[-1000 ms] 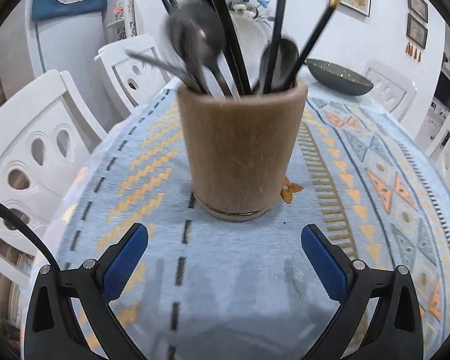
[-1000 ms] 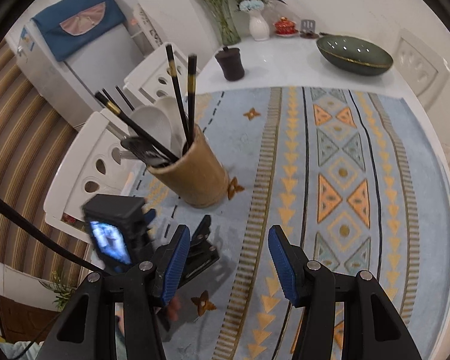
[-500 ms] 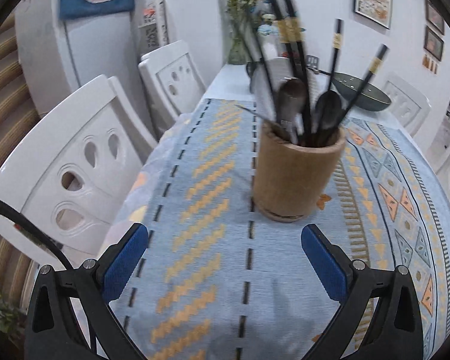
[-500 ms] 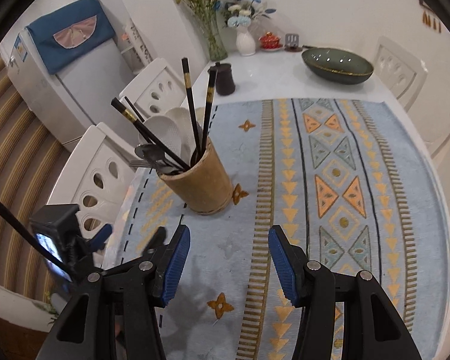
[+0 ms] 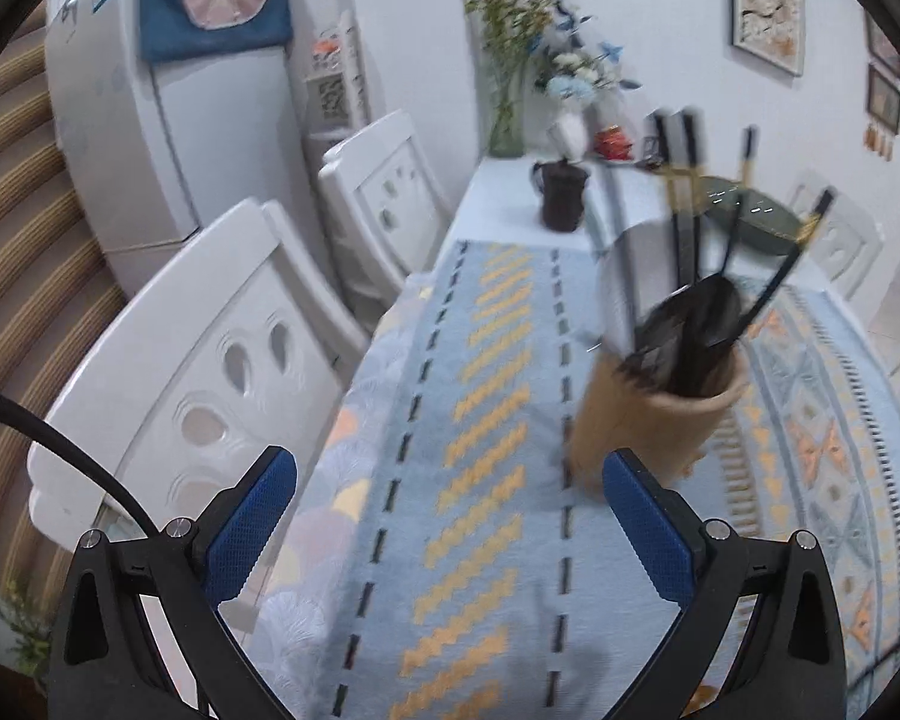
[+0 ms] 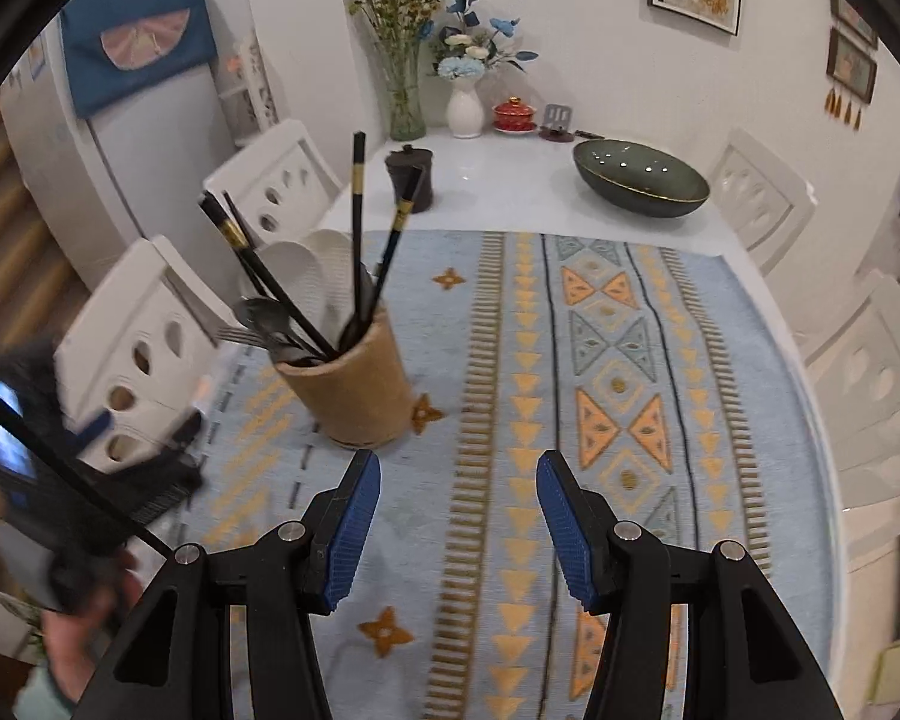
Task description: Organize utensils
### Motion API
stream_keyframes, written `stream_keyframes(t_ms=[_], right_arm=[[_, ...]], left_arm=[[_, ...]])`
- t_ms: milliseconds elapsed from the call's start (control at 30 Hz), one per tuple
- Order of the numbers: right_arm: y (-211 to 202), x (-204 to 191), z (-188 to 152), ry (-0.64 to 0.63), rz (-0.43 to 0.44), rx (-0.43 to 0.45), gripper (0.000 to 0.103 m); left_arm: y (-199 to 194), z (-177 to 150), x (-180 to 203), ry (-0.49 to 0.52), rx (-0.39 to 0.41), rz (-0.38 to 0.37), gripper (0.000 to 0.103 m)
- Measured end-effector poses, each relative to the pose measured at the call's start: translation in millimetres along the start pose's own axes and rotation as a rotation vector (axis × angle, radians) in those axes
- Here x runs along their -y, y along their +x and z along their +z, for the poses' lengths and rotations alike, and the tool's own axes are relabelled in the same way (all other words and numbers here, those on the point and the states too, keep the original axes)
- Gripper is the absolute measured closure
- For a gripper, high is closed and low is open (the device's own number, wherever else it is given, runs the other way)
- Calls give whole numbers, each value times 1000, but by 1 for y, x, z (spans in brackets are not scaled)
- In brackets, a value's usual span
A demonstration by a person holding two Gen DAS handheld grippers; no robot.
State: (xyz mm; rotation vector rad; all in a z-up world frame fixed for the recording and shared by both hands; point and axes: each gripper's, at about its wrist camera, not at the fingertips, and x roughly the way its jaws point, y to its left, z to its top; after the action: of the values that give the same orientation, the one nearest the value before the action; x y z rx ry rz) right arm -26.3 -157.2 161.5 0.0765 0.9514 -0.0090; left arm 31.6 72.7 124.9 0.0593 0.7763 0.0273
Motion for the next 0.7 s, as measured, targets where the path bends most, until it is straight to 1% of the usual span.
stream_keyframes(t_ms=[100, 233, 400, 567, 700], right_arm=[[2, -1, -1, 4, -12, -3, 51], [7, -1, -4, 13, -36, -13, 51], [25, 4, -7, 41, -59, -64, 51], [40, 10, -6, 66, -61, -102, 51], [49, 12, -3, 71, -65, -126, 51]], left_arm=[[-6, 3, 13, 26, 2, -38, 0], [-5, 2, 26, 38, -19, -80, 0], [5, 1, 35, 69, -22, -80, 0], [17, -2, 39, 65, -52, -102, 0], [20, -2, 37, 51, -48, -128, 0]])
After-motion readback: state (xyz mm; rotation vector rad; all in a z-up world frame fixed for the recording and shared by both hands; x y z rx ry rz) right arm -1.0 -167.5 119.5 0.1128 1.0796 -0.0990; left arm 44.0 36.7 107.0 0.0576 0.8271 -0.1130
